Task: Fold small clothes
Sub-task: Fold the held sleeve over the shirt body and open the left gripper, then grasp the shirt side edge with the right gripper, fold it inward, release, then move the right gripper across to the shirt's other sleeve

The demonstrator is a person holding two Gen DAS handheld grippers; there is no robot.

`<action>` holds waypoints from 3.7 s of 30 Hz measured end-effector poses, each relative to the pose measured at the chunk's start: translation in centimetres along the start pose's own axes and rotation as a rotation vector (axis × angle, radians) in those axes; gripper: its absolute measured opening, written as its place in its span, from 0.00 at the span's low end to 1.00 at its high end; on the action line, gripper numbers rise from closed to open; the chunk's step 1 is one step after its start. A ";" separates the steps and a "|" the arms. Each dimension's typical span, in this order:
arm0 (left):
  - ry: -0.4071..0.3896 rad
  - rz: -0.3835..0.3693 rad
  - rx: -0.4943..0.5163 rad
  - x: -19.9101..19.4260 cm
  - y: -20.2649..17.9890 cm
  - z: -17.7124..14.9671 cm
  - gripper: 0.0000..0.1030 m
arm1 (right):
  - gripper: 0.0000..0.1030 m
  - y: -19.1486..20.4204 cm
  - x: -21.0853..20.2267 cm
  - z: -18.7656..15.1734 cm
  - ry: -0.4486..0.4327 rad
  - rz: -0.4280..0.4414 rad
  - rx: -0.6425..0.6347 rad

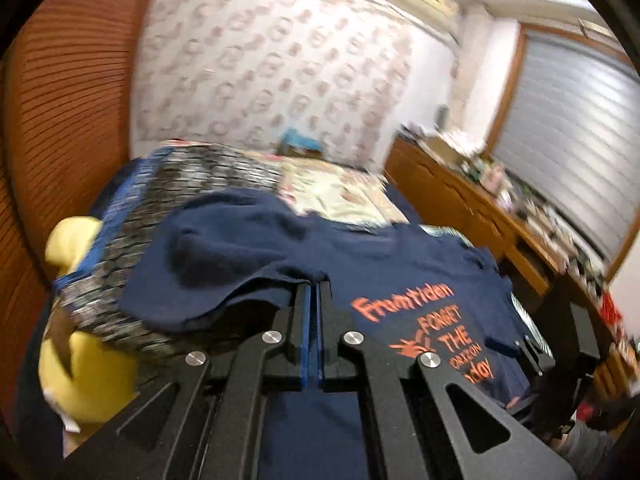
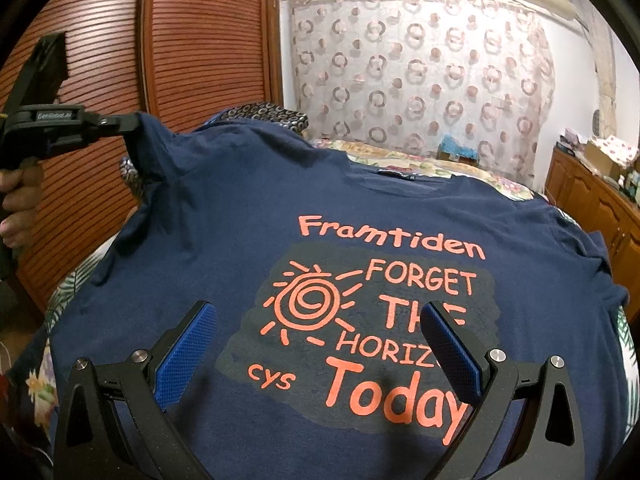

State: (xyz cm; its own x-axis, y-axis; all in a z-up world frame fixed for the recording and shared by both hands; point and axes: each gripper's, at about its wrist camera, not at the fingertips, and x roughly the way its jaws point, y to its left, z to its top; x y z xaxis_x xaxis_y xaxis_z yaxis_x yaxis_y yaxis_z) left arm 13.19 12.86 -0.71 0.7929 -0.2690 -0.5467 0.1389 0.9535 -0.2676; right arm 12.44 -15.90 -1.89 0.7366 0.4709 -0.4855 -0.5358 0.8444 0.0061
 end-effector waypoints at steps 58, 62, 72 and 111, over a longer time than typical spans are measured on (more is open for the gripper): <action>-0.088 0.255 -0.041 -8.1 4.4 -9.4 0.80 | 0.05 12.9 16.5 14.7 0.120 0.390 -0.290; -0.081 0.250 -0.034 -7.7 4.0 -9.4 0.80 | 0.05 11.1 14.6 15.8 0.051 0.371 -0.232; -0.053 0.225 -0.028 -6.1 3.1 -9.6 0.80 | 0.07 -0.1 16.2 16.6 0.106 0.125 0.090; 0.217 0.086 0.227 11.7 -10.8 -6.5 0.80 | 0.62 -11.3 5.1 5.1 0.185 -0.115 0.080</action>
State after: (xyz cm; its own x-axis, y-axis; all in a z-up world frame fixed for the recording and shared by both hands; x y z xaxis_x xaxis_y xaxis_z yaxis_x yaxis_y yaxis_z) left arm 17.14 -1.52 -9.37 0.6659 -0.1856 -0.7226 0.2248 0.9735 -0.0428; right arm 24.33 -21.75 0.05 0.6991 0.3215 -0.6387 -0.4126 0.9109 0.0068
